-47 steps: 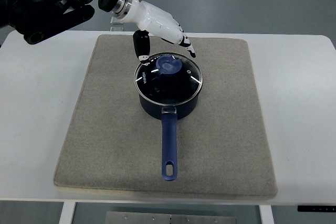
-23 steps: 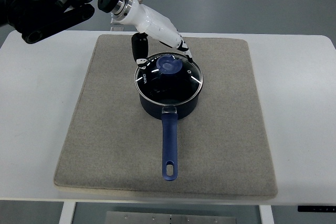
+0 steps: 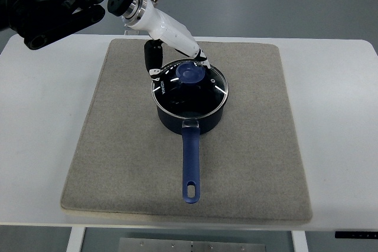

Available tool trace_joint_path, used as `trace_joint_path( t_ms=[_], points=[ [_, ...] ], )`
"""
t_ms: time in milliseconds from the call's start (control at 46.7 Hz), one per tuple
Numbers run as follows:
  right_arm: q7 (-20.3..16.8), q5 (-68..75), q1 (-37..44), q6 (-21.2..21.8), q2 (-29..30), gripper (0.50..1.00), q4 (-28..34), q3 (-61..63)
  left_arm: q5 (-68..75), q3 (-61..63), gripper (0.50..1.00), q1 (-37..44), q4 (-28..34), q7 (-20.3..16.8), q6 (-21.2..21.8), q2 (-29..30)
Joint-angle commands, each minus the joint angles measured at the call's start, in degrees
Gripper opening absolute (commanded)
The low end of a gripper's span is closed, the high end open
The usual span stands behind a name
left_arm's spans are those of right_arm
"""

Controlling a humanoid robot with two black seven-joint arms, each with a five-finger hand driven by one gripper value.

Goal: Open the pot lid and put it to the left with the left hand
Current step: 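Lower the left hand onto the blue lid knob and close fingers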

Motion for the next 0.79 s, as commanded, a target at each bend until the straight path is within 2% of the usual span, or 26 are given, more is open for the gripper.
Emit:
trace_joint_path(
  t_ms=[0,364,770],
  points=[
    [0.0,-0.1,0.1,0.0,0.0,0.915,0.0,0.0,0.0,0.1,0.992,0.2,0.0,0.0,0.0,-0.1],
    [0.0,0.0,0.0,0.0,0.0,0.915,0.0,0.0,0.6,0.1,0.992,0.7,2.9,0.0,0.5,-1.3],
    [0.0,0.0,0.0,0.0,0.0,0.915,0.0,0.0,0.7,0.2,0.992,2.0,3.1,0.0,1.8,-2.7]
  ],
)
